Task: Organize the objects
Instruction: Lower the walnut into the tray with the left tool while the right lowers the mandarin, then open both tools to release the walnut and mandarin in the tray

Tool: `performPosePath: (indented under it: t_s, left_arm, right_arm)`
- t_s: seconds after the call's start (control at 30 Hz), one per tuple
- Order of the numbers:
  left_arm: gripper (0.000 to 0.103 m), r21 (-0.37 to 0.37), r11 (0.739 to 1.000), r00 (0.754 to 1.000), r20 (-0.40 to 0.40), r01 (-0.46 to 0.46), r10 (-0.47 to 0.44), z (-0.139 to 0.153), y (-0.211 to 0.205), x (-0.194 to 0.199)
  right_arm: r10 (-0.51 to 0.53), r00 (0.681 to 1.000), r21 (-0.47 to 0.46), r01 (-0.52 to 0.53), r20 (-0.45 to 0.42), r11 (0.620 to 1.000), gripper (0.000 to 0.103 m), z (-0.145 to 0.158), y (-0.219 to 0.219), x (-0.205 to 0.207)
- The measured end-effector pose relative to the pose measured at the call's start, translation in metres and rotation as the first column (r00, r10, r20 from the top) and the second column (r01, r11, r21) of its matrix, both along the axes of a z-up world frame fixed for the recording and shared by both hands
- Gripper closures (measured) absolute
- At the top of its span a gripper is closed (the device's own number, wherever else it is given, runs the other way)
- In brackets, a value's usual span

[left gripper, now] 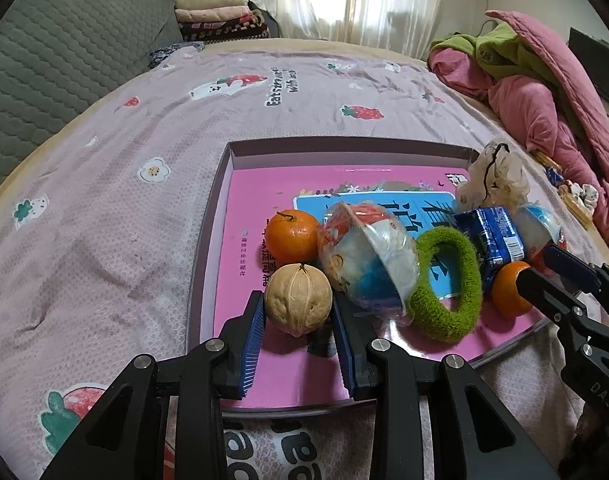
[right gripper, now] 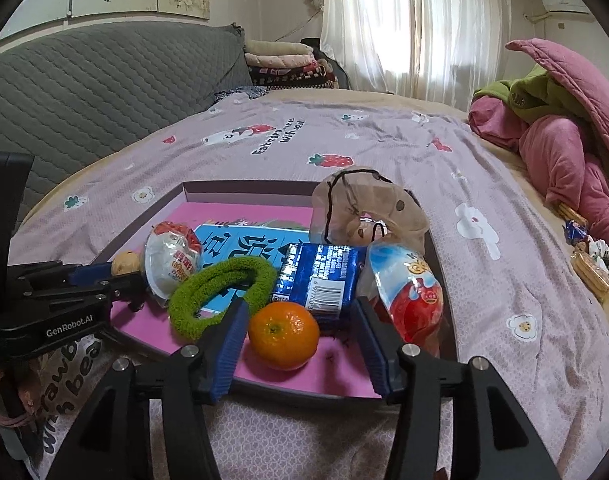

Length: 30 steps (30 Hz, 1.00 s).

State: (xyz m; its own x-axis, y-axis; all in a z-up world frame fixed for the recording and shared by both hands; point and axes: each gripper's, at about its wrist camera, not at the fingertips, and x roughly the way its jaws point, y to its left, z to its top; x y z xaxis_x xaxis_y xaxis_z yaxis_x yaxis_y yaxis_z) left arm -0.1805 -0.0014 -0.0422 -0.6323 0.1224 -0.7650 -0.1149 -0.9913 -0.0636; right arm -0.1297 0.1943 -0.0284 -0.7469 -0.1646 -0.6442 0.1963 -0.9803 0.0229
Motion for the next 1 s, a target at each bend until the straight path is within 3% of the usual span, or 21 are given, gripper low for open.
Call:
performPosePath:
  t_s: [0.4,0.5,0.8,1.0]
  left_arm:
    - [0.068,0.027,1.000,1.000,0.007,-0.015,0.015,0.005,-0.009,-0.001]
    - [0.058,0.026,1.000,1.000,0.001,0.000,0.000,0.006,-0.006,0.001]
    - [0.056,0.022,1.000,0.999,-0.029,-0.017,0.018,0.014,-0.011,0.006]
    - [0.042,-0.003,1.000,0.997,-0.068,-0.025,0.025,0.022,-0.010,0.011]
  right_arm:
    - [-0.017,1.000,-0.017,0.016,-0.022,1.000,0.046,0.010,0.010,0.005]
    - [-0.019,1.000,-0.020,0.018,-0.025,1.000,0.044,0.011,0.010,0.005]
    - [-0.026,0.999,-0.022,0.025,-0.040,0.999,0.042,0.015,0.013,0.006]
    - [-0.025,0.999,-0.026,0.023,-0.042,0.999,0.039,0.018,0.014,0.006]
